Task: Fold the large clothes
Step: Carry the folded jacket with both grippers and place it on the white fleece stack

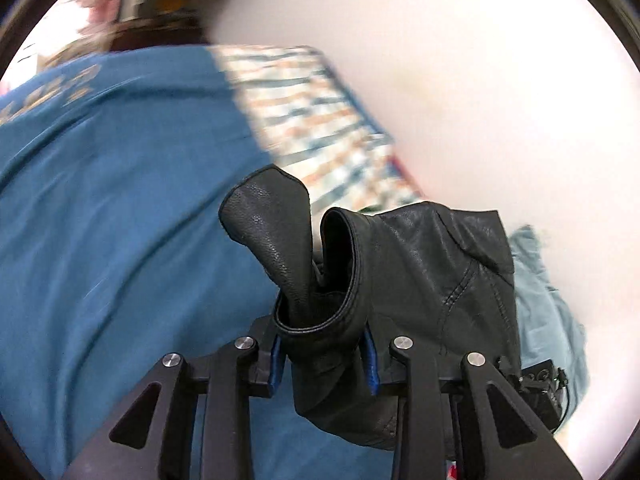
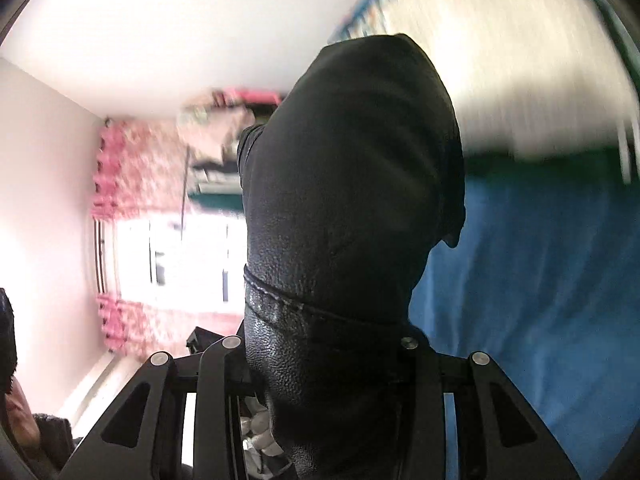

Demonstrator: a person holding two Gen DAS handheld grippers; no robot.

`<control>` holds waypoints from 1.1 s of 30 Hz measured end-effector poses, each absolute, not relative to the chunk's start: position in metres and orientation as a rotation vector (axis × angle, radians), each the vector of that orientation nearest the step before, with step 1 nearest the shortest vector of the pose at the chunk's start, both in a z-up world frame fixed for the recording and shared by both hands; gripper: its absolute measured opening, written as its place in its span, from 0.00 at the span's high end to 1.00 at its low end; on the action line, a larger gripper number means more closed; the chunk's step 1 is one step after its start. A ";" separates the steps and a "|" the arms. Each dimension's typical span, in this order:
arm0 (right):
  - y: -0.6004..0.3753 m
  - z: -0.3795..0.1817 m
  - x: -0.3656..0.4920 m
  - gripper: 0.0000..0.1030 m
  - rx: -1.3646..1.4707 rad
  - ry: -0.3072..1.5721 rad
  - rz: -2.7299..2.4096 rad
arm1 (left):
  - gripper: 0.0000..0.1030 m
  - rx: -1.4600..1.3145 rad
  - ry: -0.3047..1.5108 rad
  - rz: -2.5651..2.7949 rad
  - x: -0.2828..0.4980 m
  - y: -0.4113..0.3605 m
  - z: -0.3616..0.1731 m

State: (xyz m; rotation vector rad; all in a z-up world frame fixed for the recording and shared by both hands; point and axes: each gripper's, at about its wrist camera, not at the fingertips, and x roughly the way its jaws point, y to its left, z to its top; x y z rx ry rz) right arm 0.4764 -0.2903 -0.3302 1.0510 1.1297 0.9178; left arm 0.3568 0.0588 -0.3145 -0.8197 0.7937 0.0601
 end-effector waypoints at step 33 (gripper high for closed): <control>-0.327 -0.342 0.537 0.10 0.104 1.213 -0.203 | 0.05 -0.016 0.981 0.062 0.563 -0.059 -0.362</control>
